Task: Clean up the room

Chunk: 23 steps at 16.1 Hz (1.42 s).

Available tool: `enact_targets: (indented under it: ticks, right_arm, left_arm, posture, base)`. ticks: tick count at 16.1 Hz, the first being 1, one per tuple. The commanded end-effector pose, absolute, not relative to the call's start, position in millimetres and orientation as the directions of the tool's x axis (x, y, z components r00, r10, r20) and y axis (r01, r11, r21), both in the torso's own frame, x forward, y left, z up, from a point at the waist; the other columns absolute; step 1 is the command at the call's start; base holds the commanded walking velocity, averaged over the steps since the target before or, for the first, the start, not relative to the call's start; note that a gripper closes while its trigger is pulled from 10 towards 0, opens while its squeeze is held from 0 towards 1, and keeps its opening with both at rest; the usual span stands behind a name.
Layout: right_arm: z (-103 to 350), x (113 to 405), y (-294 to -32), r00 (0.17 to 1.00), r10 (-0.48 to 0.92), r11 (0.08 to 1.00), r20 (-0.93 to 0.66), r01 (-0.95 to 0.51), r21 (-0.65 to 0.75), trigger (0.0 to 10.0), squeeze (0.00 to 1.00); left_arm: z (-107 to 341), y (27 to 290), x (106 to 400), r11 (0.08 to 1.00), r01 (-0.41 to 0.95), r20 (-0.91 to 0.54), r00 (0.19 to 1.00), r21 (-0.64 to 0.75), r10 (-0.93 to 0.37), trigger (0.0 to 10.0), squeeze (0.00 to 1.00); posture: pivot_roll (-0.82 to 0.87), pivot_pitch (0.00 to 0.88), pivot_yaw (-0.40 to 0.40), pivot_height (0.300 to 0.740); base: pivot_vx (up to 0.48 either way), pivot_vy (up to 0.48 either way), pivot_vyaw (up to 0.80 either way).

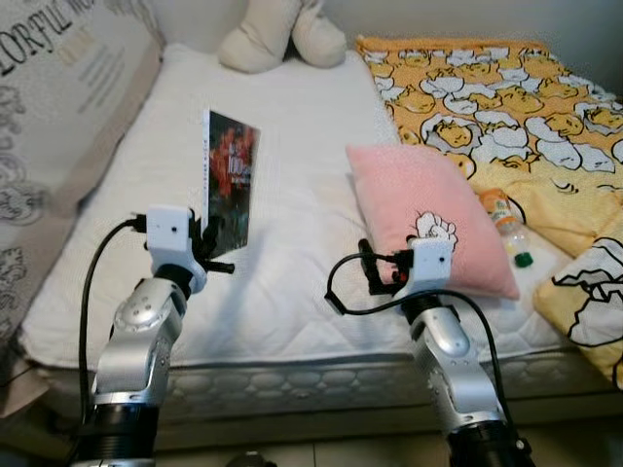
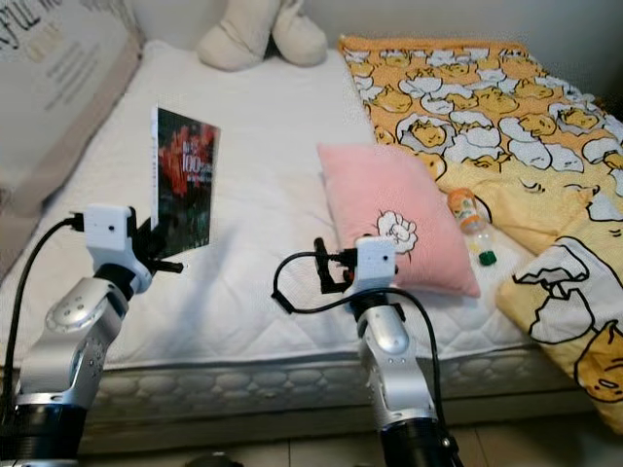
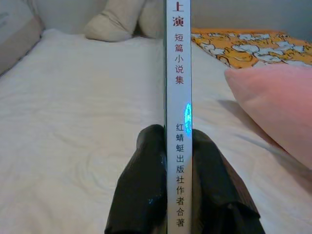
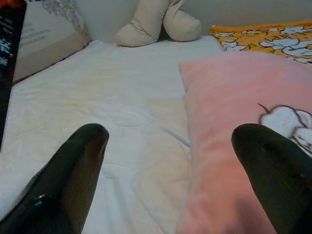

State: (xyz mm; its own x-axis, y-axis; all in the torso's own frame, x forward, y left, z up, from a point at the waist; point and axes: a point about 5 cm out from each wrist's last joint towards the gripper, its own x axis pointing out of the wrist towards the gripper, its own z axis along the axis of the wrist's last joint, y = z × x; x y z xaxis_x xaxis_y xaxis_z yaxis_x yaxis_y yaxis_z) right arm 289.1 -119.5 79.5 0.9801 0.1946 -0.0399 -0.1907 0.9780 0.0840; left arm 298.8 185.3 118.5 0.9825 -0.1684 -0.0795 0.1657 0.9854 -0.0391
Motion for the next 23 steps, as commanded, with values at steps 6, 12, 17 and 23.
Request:
enact_targets:
  ticks: [6, 12, 17, 23]
  right_arm:
    - [81.2, 289.7, -122.0, 0.981, 0.193, 0.978, -0.03, -0.19, 0.08, 10.0, 0.0]
    - [81.0, 288.6, -119.8, 0.972, 0.235, 0.969, -0.027, -0.233, 0.078, 10.0, 0.0]
    - [79.9, 291.8, -123.0, 0.976, 0.215, 0.975, -0.038, -0.213, 0.066, 10.0, 0.0]
    - [80.9, 290.8, -118.8, 0.971, 0.238, 0.969, -0.027, -0.236, 0.078, 10.0, 0.0]
  left_arm:
    - [125.0, 176.2, 303.6, 0.983, 0.18, -0.047, 0.983, 0.02, -0.179, 10.0, 0.0]
    - [123.7, 177.1, 302.5, 0.986, 0.168, -0.047, 0.985, 0.017, -0.167, 10.0, 0.0]
    - [123.1, 172.8, 300.8, 0.987, 0.161, -0.045, 0.986, 0.023, -0.16, 10.0, 0.0]
    - [115.5, 161.2, 293.1, 0.986, 0.165, -0.07, 0.984, 0.022, -0.164, 10.0, 0.0]
  posture:
    - [-0.04, 0.0, 0.026, 0.74]
    - [-0.04, 0.0, 0.026, 0.74]
    - [-0.03, 0.0, 0.017, 0.74]
    - [-0.03, 0.0, 0.023, 0.74]
  base:
    - [0.0, 0.207, 0.0]
    - [0.0, 0.0, 0.2]
    - [0.0, 0.0, 0.34]
    - [0.0, 0.0, 0.46]
